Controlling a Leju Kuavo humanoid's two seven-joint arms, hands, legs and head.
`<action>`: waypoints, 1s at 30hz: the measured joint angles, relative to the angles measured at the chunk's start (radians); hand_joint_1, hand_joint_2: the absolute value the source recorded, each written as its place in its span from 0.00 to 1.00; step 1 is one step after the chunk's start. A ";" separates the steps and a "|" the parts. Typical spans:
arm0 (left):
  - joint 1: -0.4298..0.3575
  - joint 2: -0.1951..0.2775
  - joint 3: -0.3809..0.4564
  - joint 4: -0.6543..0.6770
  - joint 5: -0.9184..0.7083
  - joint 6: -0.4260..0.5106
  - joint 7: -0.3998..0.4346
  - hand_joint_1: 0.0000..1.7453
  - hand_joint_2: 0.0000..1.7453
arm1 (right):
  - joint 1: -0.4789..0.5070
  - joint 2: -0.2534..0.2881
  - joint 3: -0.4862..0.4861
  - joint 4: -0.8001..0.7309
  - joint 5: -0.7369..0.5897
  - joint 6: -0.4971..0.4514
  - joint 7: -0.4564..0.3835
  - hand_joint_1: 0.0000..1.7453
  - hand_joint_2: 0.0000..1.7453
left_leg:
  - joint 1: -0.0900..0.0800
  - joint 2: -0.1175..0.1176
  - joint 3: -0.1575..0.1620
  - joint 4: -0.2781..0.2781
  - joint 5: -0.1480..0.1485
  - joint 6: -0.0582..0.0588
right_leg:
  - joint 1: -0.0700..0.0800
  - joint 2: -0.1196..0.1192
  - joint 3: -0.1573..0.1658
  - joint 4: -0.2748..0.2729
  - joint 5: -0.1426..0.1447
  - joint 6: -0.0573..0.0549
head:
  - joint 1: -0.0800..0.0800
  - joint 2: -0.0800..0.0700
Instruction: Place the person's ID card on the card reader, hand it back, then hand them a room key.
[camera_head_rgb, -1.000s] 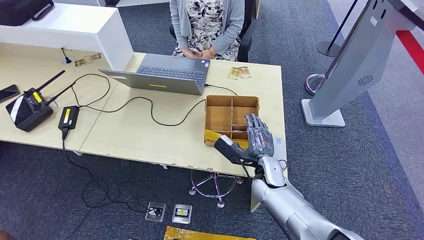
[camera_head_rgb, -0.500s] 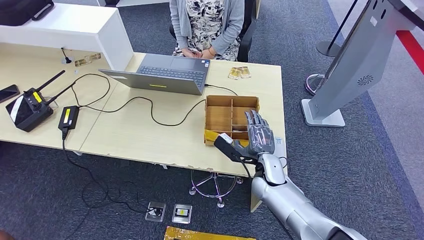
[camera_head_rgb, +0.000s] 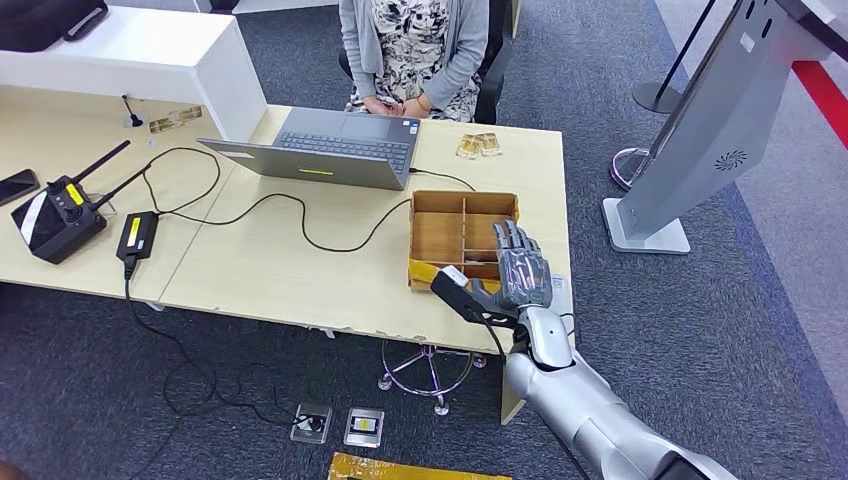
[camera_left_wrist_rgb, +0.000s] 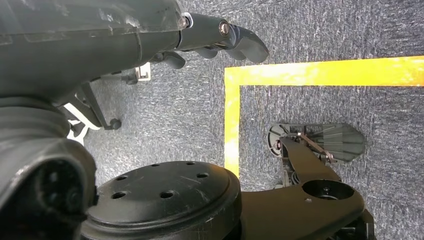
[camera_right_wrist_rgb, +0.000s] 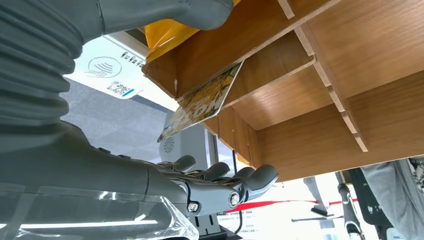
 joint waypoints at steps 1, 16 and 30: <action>0.000 0.000 0.000 0.000 0.000 0.000 0.000 0.00 0.00 | 0.000 0.000 0.000 0.001 0.000 0.000 0.001 0.00 1.00 | 0.000 0.000 0.000 0.000 0.000 0.000 | 0.000 0.000 0.000 0.000 0.000 0.000 | 0.000 0.000; 0.000 0.000 -0.009 0.003 0.000 0.000 -0.013 0.00 0.00 | -0.005 -0.009 0.000 0.004 0.014 -0.013 0.008 0.01 1.00 | 0.000 0.000 0.000 0.000 0.000 0.000 | 0.000 0.000 0.000 0.000 0.000 0.000 | 0.000 0.000; 0.000 0.000 -0.009 0.004 -0.005 0.001 -0.013 0.00 0.00 | -0.004 -0.009 0.000 0.005 -0.010 0.008 -0.012 0.99 1.00 | 0.000 0.000 0.000 0.000 0.000 0.000 | 0.000 0.000 0.000 0.000 0.000 0.000 | 0.000 0.000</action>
